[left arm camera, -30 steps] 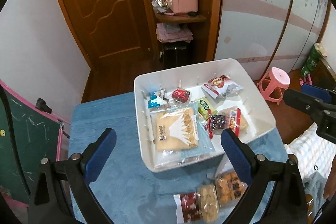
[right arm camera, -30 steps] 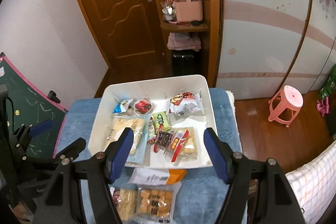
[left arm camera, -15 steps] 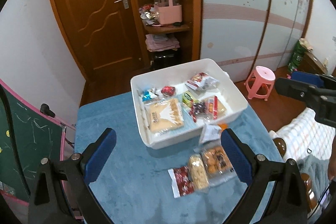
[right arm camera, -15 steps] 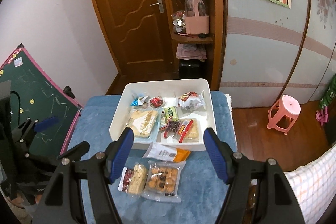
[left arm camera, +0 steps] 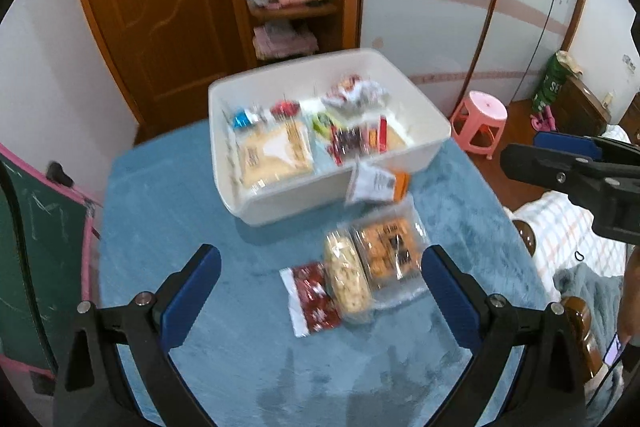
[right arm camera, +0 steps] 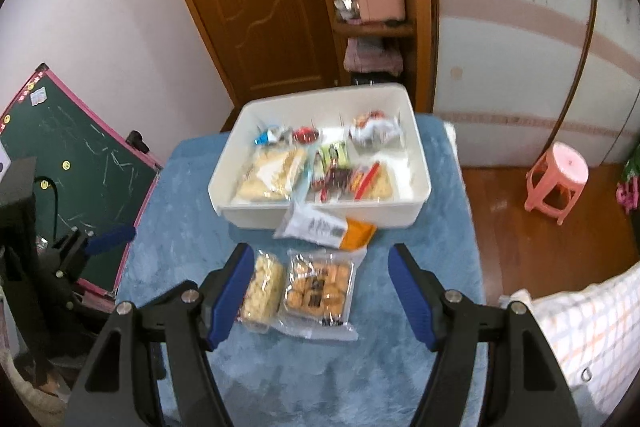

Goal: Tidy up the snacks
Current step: 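Lift both tools out of the bin back over the table, then grasp the clear puffed-snack bag with the left tool while the right tool grasps the cracker bag, then carry the puffed-snack bag and cracker bag into the white bin, open both tools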

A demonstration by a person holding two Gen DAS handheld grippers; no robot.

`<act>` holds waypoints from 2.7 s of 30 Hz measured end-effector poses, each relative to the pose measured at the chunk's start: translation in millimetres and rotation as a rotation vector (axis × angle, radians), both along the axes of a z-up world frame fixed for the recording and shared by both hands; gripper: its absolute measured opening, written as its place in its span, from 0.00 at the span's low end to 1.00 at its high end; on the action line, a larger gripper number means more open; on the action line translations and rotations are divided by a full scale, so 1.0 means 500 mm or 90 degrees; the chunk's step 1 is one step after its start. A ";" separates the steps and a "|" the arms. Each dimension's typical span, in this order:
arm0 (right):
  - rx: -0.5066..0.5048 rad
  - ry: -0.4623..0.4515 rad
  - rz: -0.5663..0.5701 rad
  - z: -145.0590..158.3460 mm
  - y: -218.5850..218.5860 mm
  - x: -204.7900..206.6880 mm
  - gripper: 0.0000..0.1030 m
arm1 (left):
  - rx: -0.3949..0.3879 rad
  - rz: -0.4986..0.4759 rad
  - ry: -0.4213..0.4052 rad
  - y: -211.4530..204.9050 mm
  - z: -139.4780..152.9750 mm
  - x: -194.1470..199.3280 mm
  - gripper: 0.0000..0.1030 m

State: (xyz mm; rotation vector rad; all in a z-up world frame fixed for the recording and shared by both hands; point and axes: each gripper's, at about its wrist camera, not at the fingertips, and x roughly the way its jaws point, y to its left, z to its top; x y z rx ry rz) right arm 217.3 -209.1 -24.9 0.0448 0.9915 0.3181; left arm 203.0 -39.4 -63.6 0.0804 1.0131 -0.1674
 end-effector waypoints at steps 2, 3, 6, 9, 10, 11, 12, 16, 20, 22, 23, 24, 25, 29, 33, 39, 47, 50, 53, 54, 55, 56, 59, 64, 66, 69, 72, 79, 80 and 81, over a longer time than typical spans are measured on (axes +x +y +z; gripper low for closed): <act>0.004 0.016 -0.004 -0.029 -0.003 0.002 0.68 | -0.003 0.006 0.020 -0.005 -0.039 0.003 0.97; 0.005 0.024 -0.006 -0.045 -0.003 0.003 0.68 | -0.005 0.010 0.028 -0.006 -0.054 0.005 0.97; 0.004 0.046 -0.010 -0.087 -0.001 0.009 0.68 | -0.015 0.029 0.055 -0.003 -0.105 0.014 0.97; 0.004 0.073 -0.015 -0.131 0.005 0.019 0.68 | -0.021 0.047 0.073 0.002 -0.146 0.024 0.97; 0.005 0.084 -0.016 -0.146 0.006 0.024 0.68 | -0.021 0.051 0.076 0.004 -0.156 0.026 0.97; 0.007 0.098 -0.017 -0.165 0.009 0.030 0.68 | -0.020 0.054 0.078 0.005 -0.164 0.029 0.96; 0.009 0.108 -0.018 -0.177 0.009 0.034 0.68 | -0.019 0.056 0.080 0.005 -0.173 0.032 0.96; 0.020 0.159 -0.026 -0.240 0.021 0.057 0.68 | -0.019 0.061 0.097 0.003 -0.209 0.047 0.92; 0.009 0.186 -0.033 -0.290 0.037 0.076 0.68 | -0.018 0.056 0.114 -0.008 -0.243 0.057 0.90; 0.015 0.197 -0.033 -0.307 0.042 0.083 0.69 | -0.010 0.052 0.119 -0.014 -0.257 0.061 0.87; 0.023 0.205 -0.033 -0.314 0.045 0.087 0.72 | -0.007 0.053 0.122 -0.015 -0.264 0.064 0.84; 0.032 0.210 -0.036 -0.319 0.047 0.091 0.81 | -0.005 0.054 0.125 -0.014 -0.269 0.066 0.83; 0.037 0.212 -0.037 -0.323 0.050 0.094 0.84 | -0.008 0.057 0.129 -0.011 -0.275 0.069 0.82; 0.032 0.207 -0.030 -0.330 0.074 0.102 0.87 | -0.023 0.066 0.137 0.006 -0.287 0.076 0.74; 0.000 0.211 -0.021 -0.346 0.102 0.109 0.92 | -0.056 0.055 0.143 0.020 -0.289 0.081 0.61; -0.013 0.268 -0.037 -0.400 0.113 0.115 0.92 | -0.067 0.018 0.138 0.001 -0.283 0.069 0.30; 0.003 0.260 -0.059 -0.383 0.080 0.097 0.77 | -0.038 0.002 0.123 -0.013 -0.273 0.057 0.28; -0.008 0.259 -0.065 -0.375 0.068 0.087 0.76 | -0.032 -0.004 0.120 -0.010 -0.255 0.051 0.28; -0.005 0.263 -0.069 -0.358 0.047 0.077 0.76 | -0.026 -0.017 0.105 -0.006 -0.219 0.038 0.28; -0.005 0.260 -0.067 -0.352 0.042 0.073 0.76 | -0.024 -0.020 0.100 -0.006 -0.208 0.035 0.28; -0.007 0.255 -0.067 -0.342 0.035 0.068 0.76 | -0.022 -0.023 0.093 -0.006 -0.197 0.032 0.28; -0.009 0.249 -0.066 -0.331 0.029 0.065 0.76 | -0.021 -0.027 0.083 -0.004 -0.178 0.027 0.28; -0.005 0.227 -0.059 -0.287 0.020 0.055 0.76 | -0.021 -0.032 0.066 0.004 -0.135 0.016 0.28; 0.000 0.184 -0.042 -0.214 0.012 0.028 0.76 | -0.027 -0.042 0.041 0.011 -0.069 -0.005 0.28; -0.001 0.163 -0.028 -0.182 0.025 0.018 0.76 | -0.027 -0.049 0.029 0.007 -0.042 -0.017 0.28; 0.003 0.139 -0.007 -0.140 0.028 -0.002 0.76 | -0.021 -0.059 0.013 0.004 -0.009 -0.035 0.28; 0.021 0.124 0.015 -0.099 0.035 -0.018 0.76 | -0.017 -0.068 -0.001 0.005 0.023 -0.047 0.28; 0.028 0.051 0.047 -0.003 0.050 -0.042 0.76 | -0.001 -0.065 -0.045 0.015 0.098 -0.058 0.28; 0.026 0.040 0.051 0.009 0.051 -0.046 0.76 | 0.002 -0.061 -0.052 0.021 0.110 -0.057 0.28; 0.024 0.033 0.052 0.020 0.050 -0.050 0.76 | 0.003 -0.056 -0.055 0.025 0.118 -0.055 0.28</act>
